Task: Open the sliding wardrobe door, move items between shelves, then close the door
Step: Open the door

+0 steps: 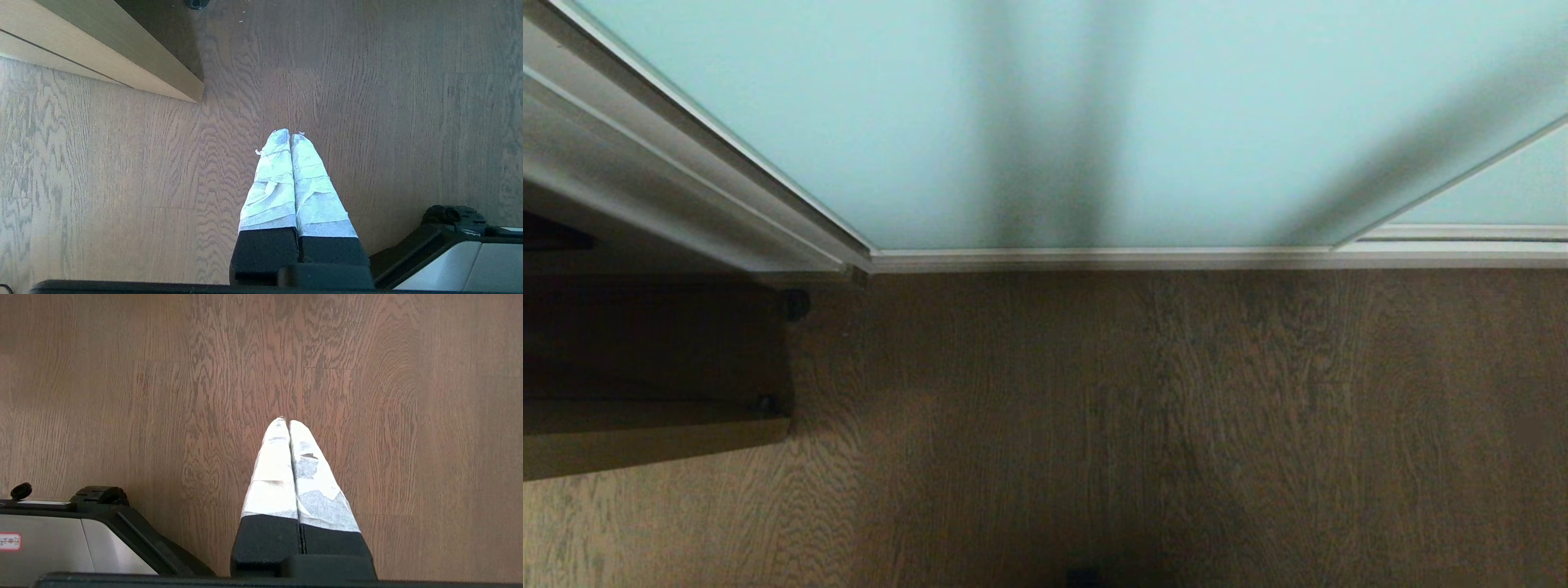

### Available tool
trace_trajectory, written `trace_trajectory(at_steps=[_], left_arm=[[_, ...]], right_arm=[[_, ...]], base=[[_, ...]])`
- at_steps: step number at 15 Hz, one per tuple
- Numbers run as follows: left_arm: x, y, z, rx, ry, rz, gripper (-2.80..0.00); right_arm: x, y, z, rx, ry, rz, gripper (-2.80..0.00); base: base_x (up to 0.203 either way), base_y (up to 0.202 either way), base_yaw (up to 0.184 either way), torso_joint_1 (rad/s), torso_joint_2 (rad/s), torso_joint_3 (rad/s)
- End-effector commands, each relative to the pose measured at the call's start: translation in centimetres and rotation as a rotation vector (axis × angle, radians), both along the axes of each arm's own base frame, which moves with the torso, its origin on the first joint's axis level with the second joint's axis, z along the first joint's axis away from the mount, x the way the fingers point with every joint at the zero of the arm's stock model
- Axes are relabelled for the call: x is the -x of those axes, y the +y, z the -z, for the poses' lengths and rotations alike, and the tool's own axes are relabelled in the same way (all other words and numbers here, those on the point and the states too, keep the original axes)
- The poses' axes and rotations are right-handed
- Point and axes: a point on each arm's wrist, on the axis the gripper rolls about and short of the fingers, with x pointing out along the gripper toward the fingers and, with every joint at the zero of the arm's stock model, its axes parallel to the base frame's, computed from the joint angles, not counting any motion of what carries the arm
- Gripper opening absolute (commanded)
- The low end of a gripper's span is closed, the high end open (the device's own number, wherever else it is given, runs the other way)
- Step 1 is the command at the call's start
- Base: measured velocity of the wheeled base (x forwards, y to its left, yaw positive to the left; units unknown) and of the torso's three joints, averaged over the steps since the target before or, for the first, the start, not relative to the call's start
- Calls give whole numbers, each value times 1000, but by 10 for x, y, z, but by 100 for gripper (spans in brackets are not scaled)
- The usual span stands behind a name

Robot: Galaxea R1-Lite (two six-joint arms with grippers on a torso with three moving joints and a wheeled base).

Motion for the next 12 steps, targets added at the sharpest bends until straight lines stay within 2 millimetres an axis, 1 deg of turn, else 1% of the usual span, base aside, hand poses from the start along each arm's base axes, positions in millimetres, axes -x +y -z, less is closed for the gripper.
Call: trace_trajectory(at_steps=[1, 9, 12], left_arm=[[0, 0, 0, -8, 0, -2, -280], [0, 0, 0, 5, 2, -1, -280], [0, 0, 1, -18, 5, -5, -280]], right_arm=[[0, 0, 0, 0, 3, -1, -280], [0, 0, 0, 0, 3, -1, -280], [0, 0, 0, 0, 3, -1, -280]], base=[[0, 0, 0, 0, 0, 0], [0, 0, 0, 0, 0, 0], [0, 0, 0, 0, 0, 0]])
